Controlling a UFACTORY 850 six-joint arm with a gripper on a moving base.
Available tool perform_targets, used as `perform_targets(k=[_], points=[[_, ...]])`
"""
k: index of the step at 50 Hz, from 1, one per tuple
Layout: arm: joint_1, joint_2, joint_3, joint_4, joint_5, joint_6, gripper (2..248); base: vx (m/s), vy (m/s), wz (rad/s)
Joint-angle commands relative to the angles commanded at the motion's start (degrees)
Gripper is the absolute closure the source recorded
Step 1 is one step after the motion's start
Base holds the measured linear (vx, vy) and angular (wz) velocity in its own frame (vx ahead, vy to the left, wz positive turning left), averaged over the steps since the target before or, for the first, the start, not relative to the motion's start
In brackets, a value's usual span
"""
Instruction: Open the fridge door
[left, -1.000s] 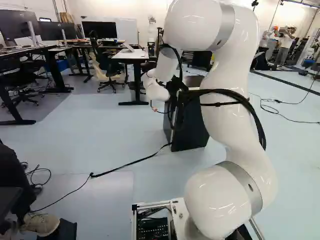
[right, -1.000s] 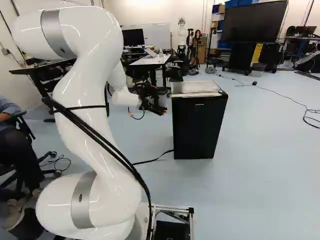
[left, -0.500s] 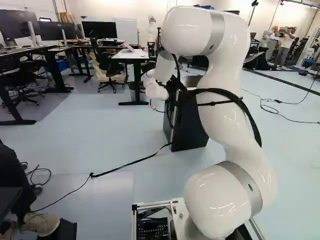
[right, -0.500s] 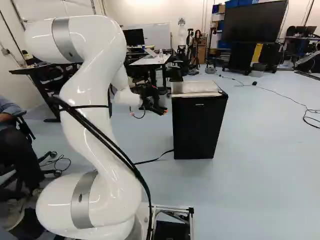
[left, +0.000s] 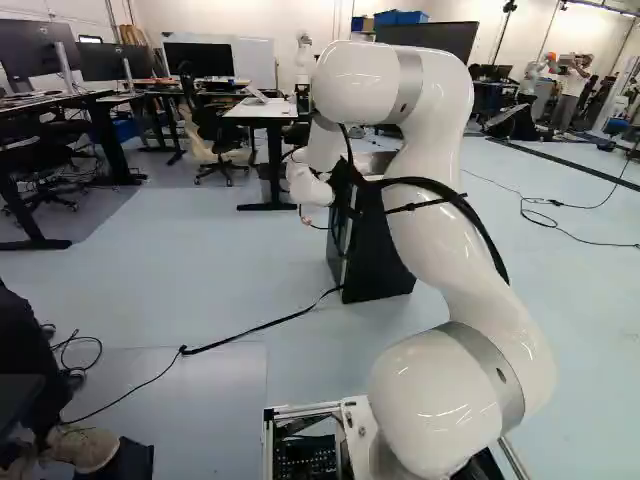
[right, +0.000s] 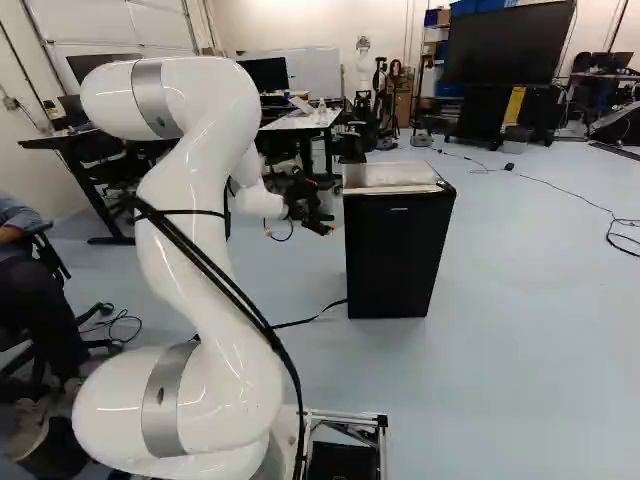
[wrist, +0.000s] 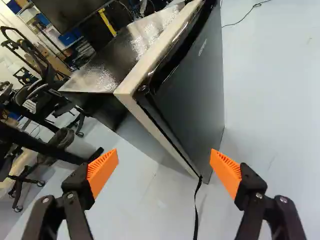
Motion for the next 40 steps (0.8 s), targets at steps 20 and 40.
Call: perform_targets(k=[20, 40], points=[[-0.01, -0.17, -0.11, 0.00, 0.00, -7.48, 3, 0.000, 0.000, 0.000], [-0.01, -0.17, -0.11, 0.00, 0.00, -17.93, 3, 0.000, 0.000, 0.000]])
